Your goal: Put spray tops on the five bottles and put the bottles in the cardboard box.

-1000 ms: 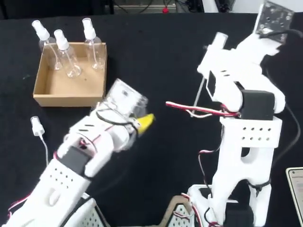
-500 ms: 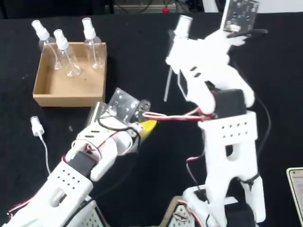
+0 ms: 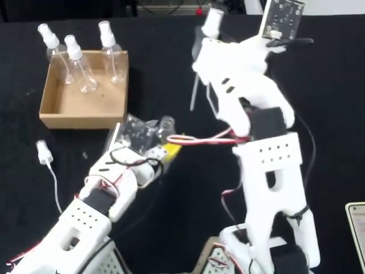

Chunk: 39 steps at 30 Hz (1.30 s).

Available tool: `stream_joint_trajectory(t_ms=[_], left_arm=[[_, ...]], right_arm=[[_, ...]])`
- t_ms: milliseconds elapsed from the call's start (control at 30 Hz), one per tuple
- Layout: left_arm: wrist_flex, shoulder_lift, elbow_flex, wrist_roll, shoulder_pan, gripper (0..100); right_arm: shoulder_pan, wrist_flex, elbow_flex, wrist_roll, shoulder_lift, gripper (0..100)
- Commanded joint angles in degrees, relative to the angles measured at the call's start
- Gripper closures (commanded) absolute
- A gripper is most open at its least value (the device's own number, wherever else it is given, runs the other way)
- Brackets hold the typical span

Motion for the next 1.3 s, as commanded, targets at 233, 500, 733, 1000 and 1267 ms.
stream_joint_trajectory(t_ms=[233,500,733,1000,1267], left_arm=[[-1.58,-1.76,-0.57,10.29,-4.35,95],[-1.49,-14.24,5.32,10.02,-4.09,95],[-1.49,-23.65,10.68,10.02,-3.91,95],[-1.49,-25.49,12.18,10.02,-3.91,95],[-1.49,-25.93,12.62,10.02,-3.91,95]], right_arm=[[-3.25,-5.71,4.44,-0.09,-1.8,98.7],[-6.59,-17.67,10.59,-0.18,-1.8,98.7],[-6.86,-19.43,10.42,-0.88,-2.33,98.7],[-11.78,-14.33,4.26,-3.6,-2.33,98.7],[-13.98,-11.25,2.86,-3.52,-2.33,98.7]])
